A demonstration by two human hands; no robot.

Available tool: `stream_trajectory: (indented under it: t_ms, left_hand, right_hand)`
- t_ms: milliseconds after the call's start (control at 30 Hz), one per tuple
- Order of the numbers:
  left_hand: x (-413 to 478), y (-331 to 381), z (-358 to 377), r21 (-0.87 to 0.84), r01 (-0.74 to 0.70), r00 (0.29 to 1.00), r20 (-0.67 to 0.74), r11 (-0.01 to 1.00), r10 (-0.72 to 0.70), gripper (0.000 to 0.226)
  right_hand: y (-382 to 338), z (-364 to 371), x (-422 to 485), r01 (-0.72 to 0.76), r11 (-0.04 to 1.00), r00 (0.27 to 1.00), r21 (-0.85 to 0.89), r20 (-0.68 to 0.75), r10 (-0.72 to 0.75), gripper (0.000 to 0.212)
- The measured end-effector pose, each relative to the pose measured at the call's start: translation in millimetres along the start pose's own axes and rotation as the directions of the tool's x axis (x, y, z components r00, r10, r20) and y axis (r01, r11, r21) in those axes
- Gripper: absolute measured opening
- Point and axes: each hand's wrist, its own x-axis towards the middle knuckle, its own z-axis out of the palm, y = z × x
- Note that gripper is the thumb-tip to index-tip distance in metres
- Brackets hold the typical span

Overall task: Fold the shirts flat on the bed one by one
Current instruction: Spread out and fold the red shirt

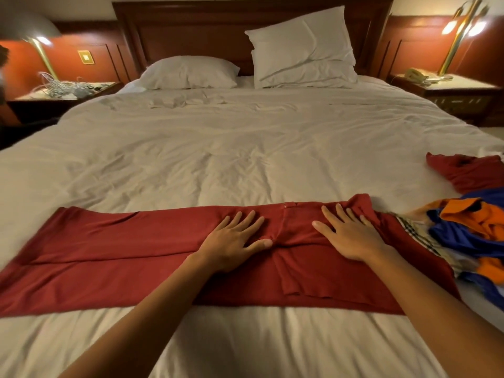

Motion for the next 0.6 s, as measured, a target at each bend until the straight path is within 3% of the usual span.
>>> stream_trajectory:
  t_ms: [67,133,233,333,500,600]
  left_hand:
    - [-21.3,-32.8,-7.2,0.028,0.038,0.999,-0.027,0.999,-0.037,0.09]
    - [-47.7,-74.1,-13.3,0.005,0.103,0.994,-0.049,0.995,-0.103,0.086]
    - [-90.2,-141.4,-19.7,0.034,0.219,0.975,-0.051,0.975,-0.217,0.072]
    - [-130.6,-200.0,-27.1,0.083,0.327,0.945,-0.05,0.941,-0.324,0.062]
    - [-185.9,-263.4,-39.8,0.216,0.502,0.864,-0.096,0.837,-0.494,0.06]
    - [-205.3,-281.0,-48.3,0.161,0.629,0.777,-0.178,0.761,-0.604,0.063]
  right_hand:
    - [-15.6,-6.3,-4.0,-0.065,0.998,0.998,0.02,0.016,0.065,0.086]
    - [-44.2,-5.7,-14.3,-0.049,0.998,0.997,0.026,-0.065,0.05,0.084]
    - [-106.1,11.0,-38.8,0.224,0.973,0.944,0.057,-0.261,-0.201,0.071]
    - [-175.9,31.9,-55.1,0.375,0.913,0.911,0.161,-0.249,-0.329,0.07]
    - [-245.0,61.6,-59.1,0.292,0.953,0.947,0.085,-0.166,-0.276,0.074]
    - [-247.0,69.9,-56.9,0.249,0.965,0.957,0.086,-0.173,-0.232,0.073]
